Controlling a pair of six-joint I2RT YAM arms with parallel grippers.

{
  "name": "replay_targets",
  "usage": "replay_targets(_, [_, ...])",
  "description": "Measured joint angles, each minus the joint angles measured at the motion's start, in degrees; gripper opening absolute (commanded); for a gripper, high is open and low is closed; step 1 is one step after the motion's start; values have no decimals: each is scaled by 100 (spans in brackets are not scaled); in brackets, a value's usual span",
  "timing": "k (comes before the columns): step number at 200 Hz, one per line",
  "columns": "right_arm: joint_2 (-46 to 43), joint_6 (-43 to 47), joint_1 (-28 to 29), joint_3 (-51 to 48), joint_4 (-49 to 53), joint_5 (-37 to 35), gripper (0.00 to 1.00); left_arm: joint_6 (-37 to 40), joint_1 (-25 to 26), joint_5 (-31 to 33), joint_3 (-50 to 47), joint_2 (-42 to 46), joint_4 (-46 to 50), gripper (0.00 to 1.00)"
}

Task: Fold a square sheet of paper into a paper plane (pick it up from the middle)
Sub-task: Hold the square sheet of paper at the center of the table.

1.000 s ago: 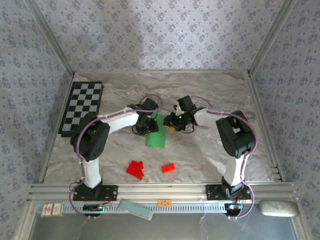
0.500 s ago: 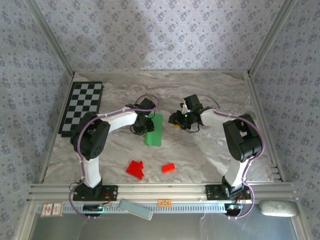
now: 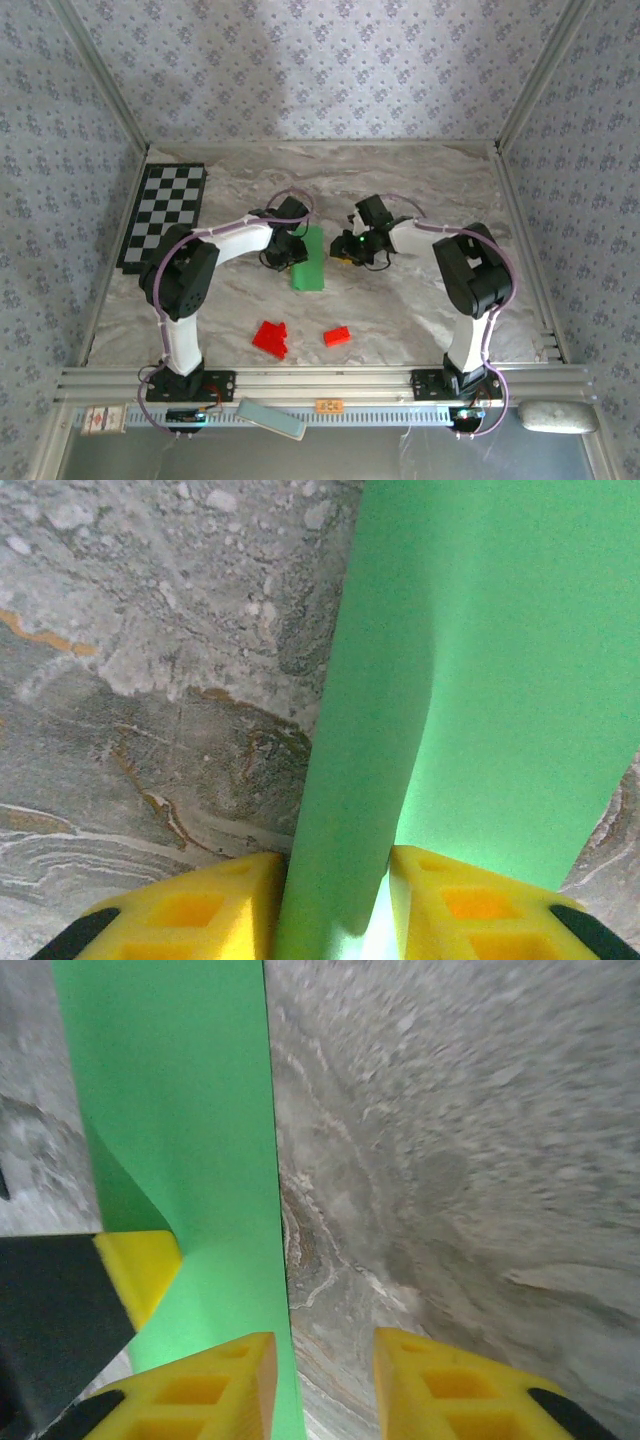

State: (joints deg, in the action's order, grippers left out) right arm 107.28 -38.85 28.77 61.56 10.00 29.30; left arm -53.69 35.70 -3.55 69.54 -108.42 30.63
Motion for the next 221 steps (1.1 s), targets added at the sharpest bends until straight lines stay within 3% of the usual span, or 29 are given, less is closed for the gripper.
replay_targets(48, [439, 120, 354, 446, 190, -4, 19, 2, -4, -2, 0, 0, -2, 35])
replay_targets(99, [673, 125, 516, 852, 367, -70, 18, 13, -2, -7, 0, 0, -7, 37])
replay_targets(162, [791, 247, 566, 986, 533, -216, 18, 144, -9, 160, 72, 111, 212, 59])
replay_targets(221, [796, 188, 579, 1040, 601, -251, 19, 236, -22, 254, 70, 229, 382, 64])
